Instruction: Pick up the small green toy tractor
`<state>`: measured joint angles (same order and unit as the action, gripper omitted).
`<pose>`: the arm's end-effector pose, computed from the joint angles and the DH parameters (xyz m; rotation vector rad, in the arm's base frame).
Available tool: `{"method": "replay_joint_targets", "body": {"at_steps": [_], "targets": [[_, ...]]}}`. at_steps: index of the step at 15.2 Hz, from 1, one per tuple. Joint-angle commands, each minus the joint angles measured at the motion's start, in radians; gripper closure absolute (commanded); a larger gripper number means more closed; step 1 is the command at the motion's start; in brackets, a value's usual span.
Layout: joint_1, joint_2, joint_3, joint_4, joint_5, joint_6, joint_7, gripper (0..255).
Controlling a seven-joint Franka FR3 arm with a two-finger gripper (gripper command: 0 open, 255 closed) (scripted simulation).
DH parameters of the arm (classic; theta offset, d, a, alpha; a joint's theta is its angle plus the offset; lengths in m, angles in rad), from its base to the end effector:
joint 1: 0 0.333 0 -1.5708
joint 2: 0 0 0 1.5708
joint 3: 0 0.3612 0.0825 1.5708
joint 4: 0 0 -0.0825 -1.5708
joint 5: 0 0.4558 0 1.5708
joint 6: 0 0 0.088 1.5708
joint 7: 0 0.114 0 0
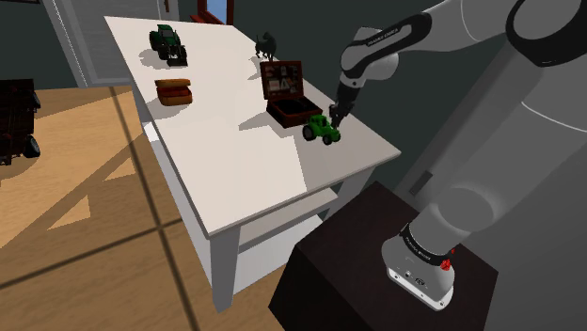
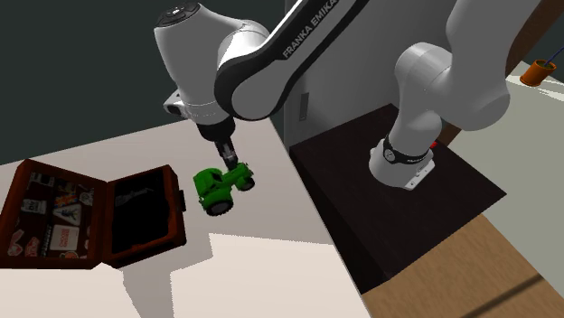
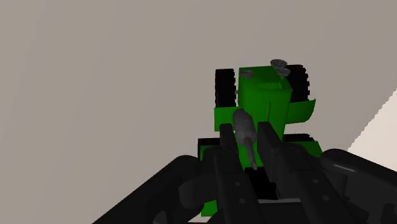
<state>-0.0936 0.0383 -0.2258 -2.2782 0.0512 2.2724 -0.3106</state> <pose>0.5417 -0.1775 0.3249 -3.0988 0.0662 0.0490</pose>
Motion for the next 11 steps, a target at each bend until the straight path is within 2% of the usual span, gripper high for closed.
{"method": "replay_joint_targets", "body": {"at_steps": [1,9,11], "targets": [[-0.001,-0.015,-0.001,0.01,-0.005,-0.024,0.002,255],[0.0,-0.075,-0.001,0.058,-0.025,-0.13,0.018,255],[0.0,-0.076,-0.001,0.059,-0.025,-0.132,0.019,255]]}}
